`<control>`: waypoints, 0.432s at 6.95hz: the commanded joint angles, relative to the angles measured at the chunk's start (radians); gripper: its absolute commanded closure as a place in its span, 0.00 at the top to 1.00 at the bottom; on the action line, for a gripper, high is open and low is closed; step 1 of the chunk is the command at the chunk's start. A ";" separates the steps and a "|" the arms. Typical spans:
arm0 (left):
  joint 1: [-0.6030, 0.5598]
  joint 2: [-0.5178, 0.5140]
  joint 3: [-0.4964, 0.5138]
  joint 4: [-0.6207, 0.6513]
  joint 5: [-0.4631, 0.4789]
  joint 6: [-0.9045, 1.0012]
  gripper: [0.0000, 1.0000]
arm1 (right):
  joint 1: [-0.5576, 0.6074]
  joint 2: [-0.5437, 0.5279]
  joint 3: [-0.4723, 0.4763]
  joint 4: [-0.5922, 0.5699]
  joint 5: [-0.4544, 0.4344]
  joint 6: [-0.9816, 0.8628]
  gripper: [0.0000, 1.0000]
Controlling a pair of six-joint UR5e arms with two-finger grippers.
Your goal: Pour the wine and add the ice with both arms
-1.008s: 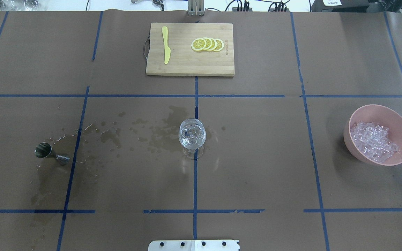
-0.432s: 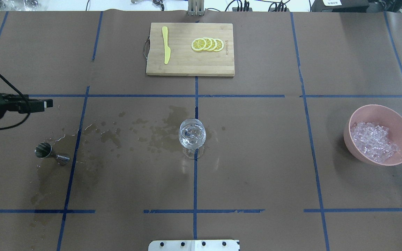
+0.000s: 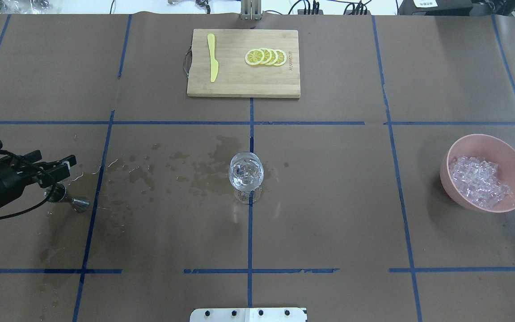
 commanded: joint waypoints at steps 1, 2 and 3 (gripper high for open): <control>0.140 0.061 -0.035 -0.002 0.299 -0.014 0.99 | -0.010 0.001 0.001 0.000 0.001 0.001 1.00; 0.229 0.062 -0.030 -0.002 0.449 -0.027 0.99 | -0.013 0.004 0.001 0.001 0.000 0.001 1.00; 0.324 0.062 0.018 -0.002 0.581 -0.118 0.99 | -0.016 0.005 0.001 0.000 0.000 0.001 1.00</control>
